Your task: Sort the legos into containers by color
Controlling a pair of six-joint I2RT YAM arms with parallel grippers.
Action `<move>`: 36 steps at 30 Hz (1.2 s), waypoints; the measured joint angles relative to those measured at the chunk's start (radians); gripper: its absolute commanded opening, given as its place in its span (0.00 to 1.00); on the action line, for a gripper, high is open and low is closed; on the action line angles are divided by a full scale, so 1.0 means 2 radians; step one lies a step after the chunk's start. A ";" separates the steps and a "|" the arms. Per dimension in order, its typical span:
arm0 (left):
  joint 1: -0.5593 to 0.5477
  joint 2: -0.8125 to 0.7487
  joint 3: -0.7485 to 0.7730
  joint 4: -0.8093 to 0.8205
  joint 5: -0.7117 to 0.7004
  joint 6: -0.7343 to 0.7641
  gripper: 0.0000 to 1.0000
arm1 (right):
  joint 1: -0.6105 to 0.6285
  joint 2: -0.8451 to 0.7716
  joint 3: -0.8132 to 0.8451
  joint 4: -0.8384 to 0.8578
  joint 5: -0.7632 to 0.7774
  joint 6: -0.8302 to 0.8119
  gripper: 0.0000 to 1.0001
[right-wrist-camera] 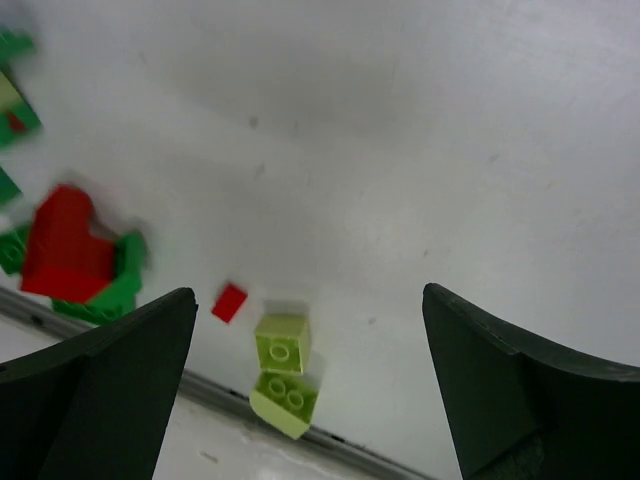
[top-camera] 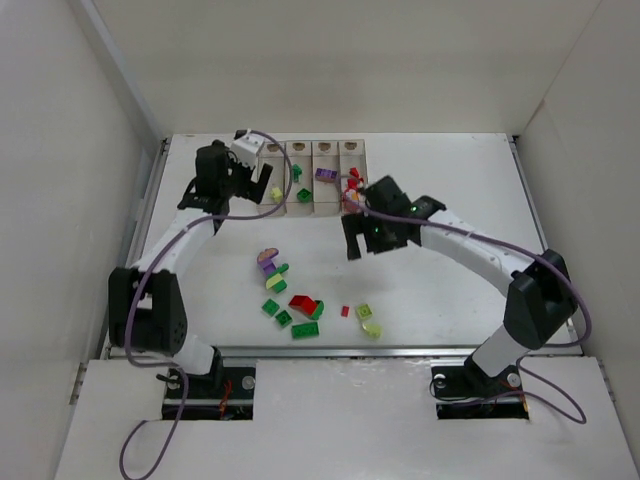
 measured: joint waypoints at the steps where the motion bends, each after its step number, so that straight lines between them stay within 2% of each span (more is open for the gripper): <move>1: 0.000 -0.021 -0.013 -0.009 -0.006 -0.001 1.00 | 0.012 -0.001 -0.021 -0.004 -0.002 0.003 1.00; 7: -0.006 -0.124 -0.111 -0.049 -0.011 -0.012 1.00 | 0.055 -0.003 -0.105 -0.027 -0.013 0.022 0.89; 12: -0.029 -0.198 -0.185 -0.052 0.003 -0.017 1.00 | 0.066 -0.007 -0.113 -0.020 -0.027 0.025 0.76; 16: -0.039 -0.228 -0.202 -0.045 0.008 -0.017 1.00 | 0.067 -0.012 -0.116 -0.013 -0.038 0.015 0.73; 25: -0.043 -0.234 -0.207 -0.033 0.004 -0.016 1.00 | 0.090 0.054 -0.077 -0.041 -0.035 -0.009 0.73; 30: -0.043 -0.233 -0.211 -0.030 0.000 -0.014 1.00 | 0.093 0.061 -0.077 -0.054 -0.035 -0.010 0.73; 32: -0.043 -0.229 -0.211 -0.028 -0.002 -0.014 1.00 | 0.093 0.063 -0.077 -0.055 -0.035 -0.010 0.69; 36: -0.043 -0.219 -0.211 -0.026 -0.002 -0.013 1.00 | 0.093 0.075 -0.077 -0.055 -0.035 -0.010 0.69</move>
